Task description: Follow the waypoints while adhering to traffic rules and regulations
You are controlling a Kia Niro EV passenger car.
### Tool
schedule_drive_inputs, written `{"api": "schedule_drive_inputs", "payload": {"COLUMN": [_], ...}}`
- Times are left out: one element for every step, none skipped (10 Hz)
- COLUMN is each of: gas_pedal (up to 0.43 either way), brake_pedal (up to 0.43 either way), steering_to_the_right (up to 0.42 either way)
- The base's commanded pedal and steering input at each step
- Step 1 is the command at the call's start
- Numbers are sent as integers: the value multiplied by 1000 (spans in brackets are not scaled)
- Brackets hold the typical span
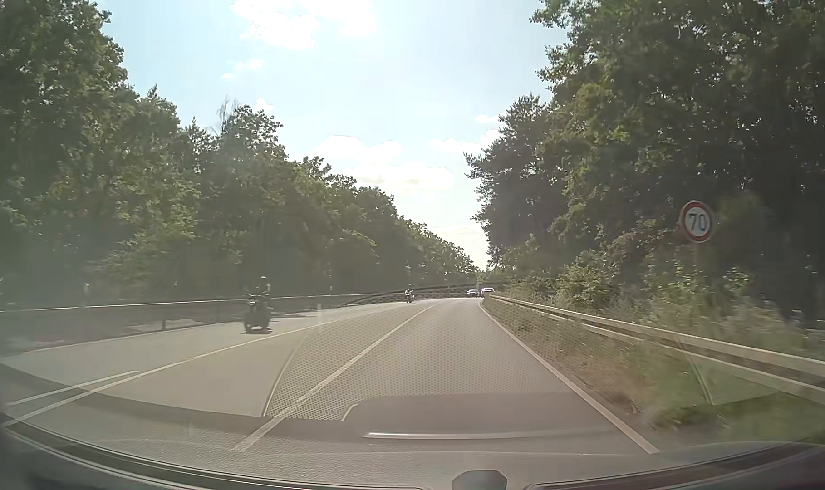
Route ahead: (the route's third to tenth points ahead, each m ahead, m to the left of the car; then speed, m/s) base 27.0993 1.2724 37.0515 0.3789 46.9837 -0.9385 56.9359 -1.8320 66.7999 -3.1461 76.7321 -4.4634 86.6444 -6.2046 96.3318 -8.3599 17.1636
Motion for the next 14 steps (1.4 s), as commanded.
{"api": "schedule_drive_inputs", "payload": {"gas_pedal": [512, 500, 500, 500, 500, 500, 500, 480, 469, 449, 429, 390, 339, 319], "brake_pedal": [37, 30, 30, 30, 30, 30, 30, 37, 37, 37, 30, 30, 30, 30], "steering_to_the_right": [8, 8, 8, 8, 8, 8, 8, 8, 8, 8, 8, 8, 9, 9]}}
